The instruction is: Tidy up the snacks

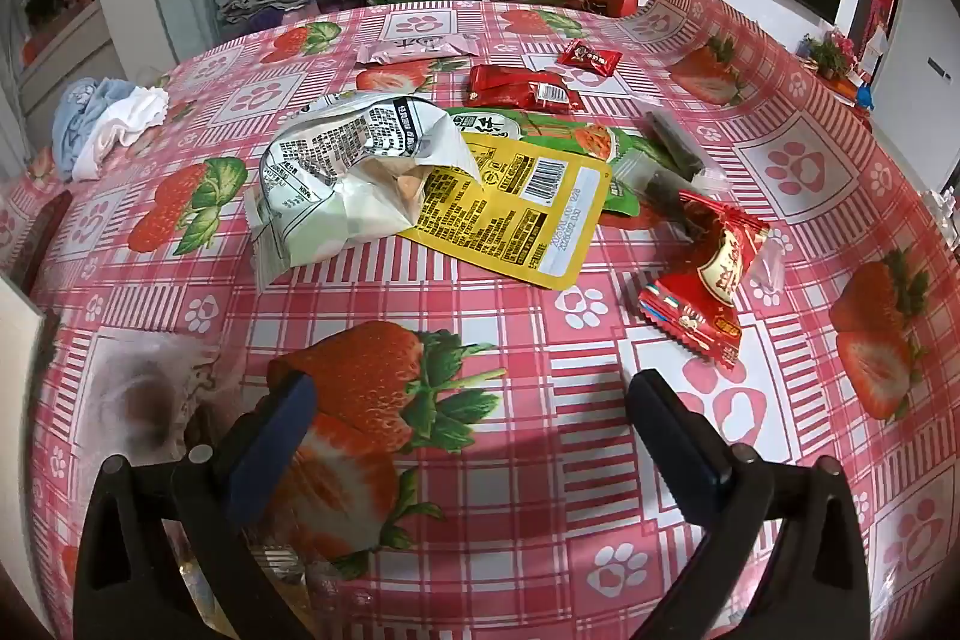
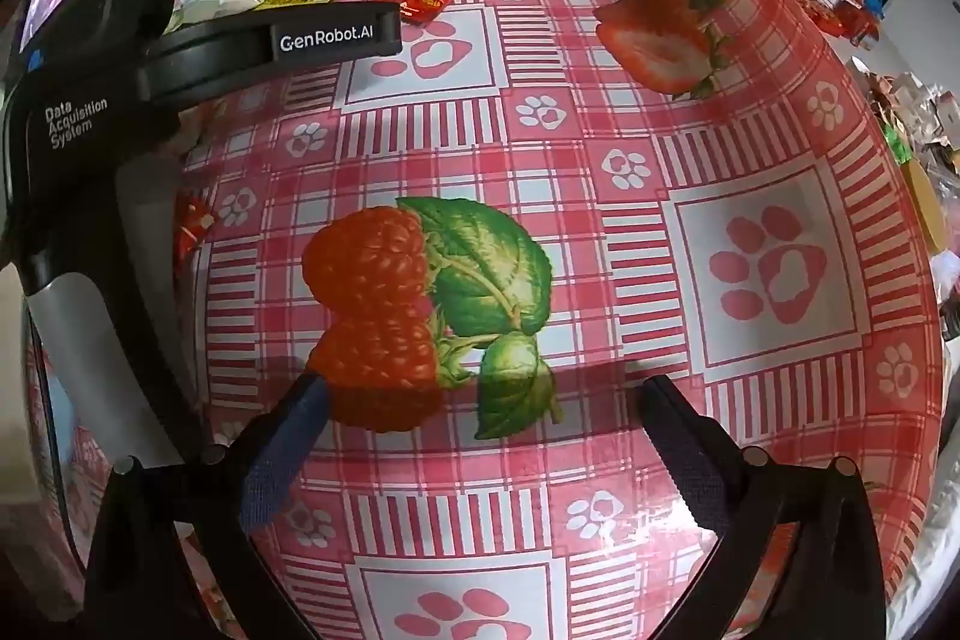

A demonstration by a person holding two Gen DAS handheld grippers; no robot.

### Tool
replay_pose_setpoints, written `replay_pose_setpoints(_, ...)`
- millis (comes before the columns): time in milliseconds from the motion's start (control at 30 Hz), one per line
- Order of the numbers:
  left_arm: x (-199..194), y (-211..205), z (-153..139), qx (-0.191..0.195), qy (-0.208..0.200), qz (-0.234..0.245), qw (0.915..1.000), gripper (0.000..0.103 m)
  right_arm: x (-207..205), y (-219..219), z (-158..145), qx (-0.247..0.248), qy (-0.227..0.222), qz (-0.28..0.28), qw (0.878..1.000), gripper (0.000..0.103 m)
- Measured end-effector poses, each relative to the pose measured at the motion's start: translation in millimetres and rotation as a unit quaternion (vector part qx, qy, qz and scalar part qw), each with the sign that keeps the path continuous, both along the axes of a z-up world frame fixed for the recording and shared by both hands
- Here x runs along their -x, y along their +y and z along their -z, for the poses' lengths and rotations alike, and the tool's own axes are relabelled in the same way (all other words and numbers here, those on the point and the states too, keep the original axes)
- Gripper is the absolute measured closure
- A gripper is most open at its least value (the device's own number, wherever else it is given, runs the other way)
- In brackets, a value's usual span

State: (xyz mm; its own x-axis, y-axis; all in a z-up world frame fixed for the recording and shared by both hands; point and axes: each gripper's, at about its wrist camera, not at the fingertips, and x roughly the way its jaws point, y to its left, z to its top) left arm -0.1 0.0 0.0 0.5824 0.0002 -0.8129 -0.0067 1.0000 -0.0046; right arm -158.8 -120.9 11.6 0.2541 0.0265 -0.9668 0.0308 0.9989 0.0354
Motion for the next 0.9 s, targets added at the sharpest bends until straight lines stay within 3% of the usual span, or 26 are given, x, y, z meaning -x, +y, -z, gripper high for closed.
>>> replay_pose_setpoints(533, 0, 0, 0, 0.0, 0.0, 0.0, 1.0, 0.0, -6, 0, 1, 0.0, 0.016, -0.001, 1.0, 0.0)
replay_pose_setpoints(733, 0, 0, 0, 0.0, 0.0, 0.0, 1.0, 0.0, -20, -4, 3, 0.0, 0.083, -0.002, 0.997, 0.0)
replay_pose_setpoints(900, 0, 0, 0, 0.0, 0.0, 0.0, 1.0, 0.0, -10, -20, 4, -0.022, 0.102, 0.012, 0.994, 0.0)
